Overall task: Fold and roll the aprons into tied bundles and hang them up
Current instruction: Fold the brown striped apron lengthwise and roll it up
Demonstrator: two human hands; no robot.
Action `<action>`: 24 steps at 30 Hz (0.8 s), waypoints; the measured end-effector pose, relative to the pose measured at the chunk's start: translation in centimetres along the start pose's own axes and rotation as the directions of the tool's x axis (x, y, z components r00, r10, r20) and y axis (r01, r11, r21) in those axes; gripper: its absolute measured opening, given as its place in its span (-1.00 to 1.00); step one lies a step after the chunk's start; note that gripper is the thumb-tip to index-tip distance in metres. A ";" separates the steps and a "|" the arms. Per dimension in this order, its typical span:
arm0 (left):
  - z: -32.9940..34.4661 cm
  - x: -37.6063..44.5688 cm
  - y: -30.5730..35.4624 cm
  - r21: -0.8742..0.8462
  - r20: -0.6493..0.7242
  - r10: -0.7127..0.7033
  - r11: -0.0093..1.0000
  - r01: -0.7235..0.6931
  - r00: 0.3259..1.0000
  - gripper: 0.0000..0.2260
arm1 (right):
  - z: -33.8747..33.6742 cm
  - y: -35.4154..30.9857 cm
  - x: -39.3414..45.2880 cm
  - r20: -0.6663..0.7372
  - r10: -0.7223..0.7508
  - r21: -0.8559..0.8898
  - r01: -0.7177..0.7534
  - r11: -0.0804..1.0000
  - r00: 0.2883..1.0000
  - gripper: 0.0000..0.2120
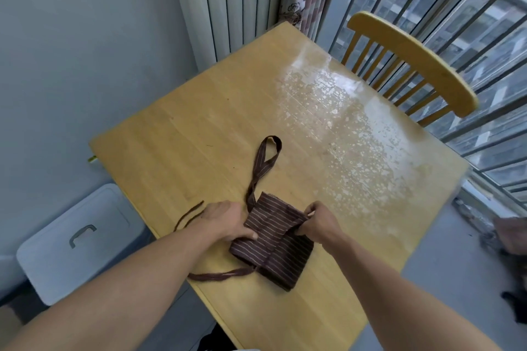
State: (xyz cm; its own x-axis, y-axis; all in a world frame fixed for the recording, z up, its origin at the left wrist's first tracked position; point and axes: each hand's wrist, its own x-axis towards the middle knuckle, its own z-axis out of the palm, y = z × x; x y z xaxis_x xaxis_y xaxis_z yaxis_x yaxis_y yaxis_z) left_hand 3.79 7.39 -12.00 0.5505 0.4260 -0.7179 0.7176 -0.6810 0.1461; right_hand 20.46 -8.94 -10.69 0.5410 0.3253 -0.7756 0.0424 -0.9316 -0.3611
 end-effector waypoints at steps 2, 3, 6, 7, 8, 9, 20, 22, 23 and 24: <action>-0.9 -0.3 0.8 -0.023 -0.243 0.070 0.997 -0.078 0.968 -0.51 | -1.6 -0.1 -0.2 0.016 0.009 -0.085 -0.008 0.996 1.000 -0.52; -1.4 -0.1 1.2 -0.037 -0.350 0.124 0.989 -0.146 0.928 -0.50 | -2.2 -0.2 -0.3 0.030 0.020 -0.120 -0.016 0.993 0.999 -0.48; -2.5 1.1 3.4 -0.054 -0.292 0.307 0.940 -0.336 0.906 -0.29 | -3.0 0.9 -0.2 0.032 0.059 -0.051 -0.057 0.997 0.998 -0.49; -2.7 1.6 4.1 -0.053 -0.217 0.342 0.931 -0.361 0.914 -0.28 | -2.9 1.4 -0.1 0.020 0.066 0.003 -0.066 0.998 0.998 -0.54; -2.9 2.0 4.8 -0.036 -0.157 0.368 0.925 -0.378 0.917 -0.30 | -2.7 2.0 -0.1 0.006 0.073 0.064 -0.073 0.995 0.997 -0.59; -3.0 2.5 5.3 0.004 -0.116 0.393 0.919 -0.395 0.912 -0.36 | -2.4 2.6 0.0 -0.014 0.075 0.118 -0.073 0.990 0.997 -0.65; -4.0 5.0 8.3 0.077 0.054 0.404 0.910 -0.407 0.913 -0.44 | -1.2 5.6 0.8 -0.100 0.201 0.424 -0.141 0.895 0.974 -0.70; -4.0 5.1 8.8 0.166 0.109 0.380 0.904 -0.394 0.919 -0.52 | -1.4 5.6 0.7 -0.009 0.211 0.383 -0.192 0.904 0.977 -0.52; -3.9 5.0 9.0 0.213 0.126 0.370 0.896 -0.389 0.921 -0.58 | -1.4 5.6 0.6 0.045 0.212 0.354 -0.214 0.910 0.976 -0.45; -3.8 4.9 8.9 0.245 0.138 0.357 0.892 -0.381 0.924 -0.61 | -1.4 5.5 0.5 0.095 0.215 0.326 -0.234 0.916 0.972 -0.42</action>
State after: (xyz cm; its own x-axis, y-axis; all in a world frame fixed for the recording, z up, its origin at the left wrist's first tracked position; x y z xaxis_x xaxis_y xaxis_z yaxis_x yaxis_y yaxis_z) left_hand 14.49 5.64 -11.60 0.7061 0.0684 -0.7048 0.3257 -0.9152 0.2374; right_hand 22.13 -14.15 -12.32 0.4555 0.1316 -0.8804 -0.3617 -0.8763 -0.3181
